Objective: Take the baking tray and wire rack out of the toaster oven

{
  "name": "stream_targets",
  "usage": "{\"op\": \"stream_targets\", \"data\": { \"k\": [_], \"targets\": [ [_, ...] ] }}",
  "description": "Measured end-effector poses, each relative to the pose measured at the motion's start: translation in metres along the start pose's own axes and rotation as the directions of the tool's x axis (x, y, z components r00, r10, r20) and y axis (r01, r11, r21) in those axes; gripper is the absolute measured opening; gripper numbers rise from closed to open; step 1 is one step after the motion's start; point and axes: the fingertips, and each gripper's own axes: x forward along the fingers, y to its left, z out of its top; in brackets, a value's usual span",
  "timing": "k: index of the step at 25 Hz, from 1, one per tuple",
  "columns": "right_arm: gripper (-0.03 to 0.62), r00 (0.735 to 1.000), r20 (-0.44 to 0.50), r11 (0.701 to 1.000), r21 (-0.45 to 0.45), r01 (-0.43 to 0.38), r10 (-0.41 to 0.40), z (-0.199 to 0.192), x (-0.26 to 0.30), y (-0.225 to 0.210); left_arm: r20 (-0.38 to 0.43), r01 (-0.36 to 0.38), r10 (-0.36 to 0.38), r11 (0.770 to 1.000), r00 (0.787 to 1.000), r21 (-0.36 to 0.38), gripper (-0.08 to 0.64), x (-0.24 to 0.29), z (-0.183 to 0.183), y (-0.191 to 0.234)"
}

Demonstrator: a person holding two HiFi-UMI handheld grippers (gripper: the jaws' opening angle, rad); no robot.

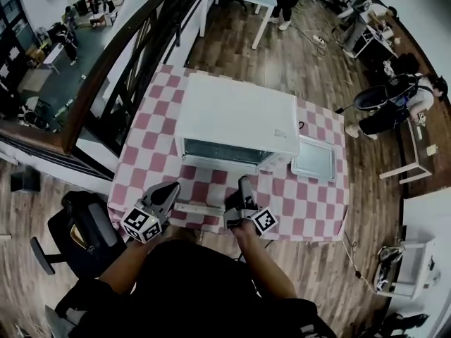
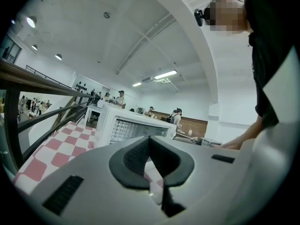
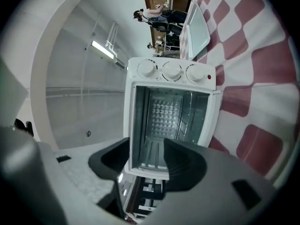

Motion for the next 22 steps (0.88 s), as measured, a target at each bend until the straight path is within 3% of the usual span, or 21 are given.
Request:
{"op": "stream_targets", "data": {
  "k": [10,22],
  "targets": [
    [0.213,0.972,0.020,0.971,0.063,0.231,-0.232,-0.012,0.040,-0.077,-0.060,0.043,-0.048,0.996,0.997,-0.081,-0.006,0.038,-0.021,0.049],
    [0.210,0.972,0.062,0.967,0.139,0.214,-0.225,-0.009,0.094,-0.104,-0.073,0.072,-0.081,0.991,0.994,-0.116,-0.006,0.059,-0.029,0.064]
  ]
}}
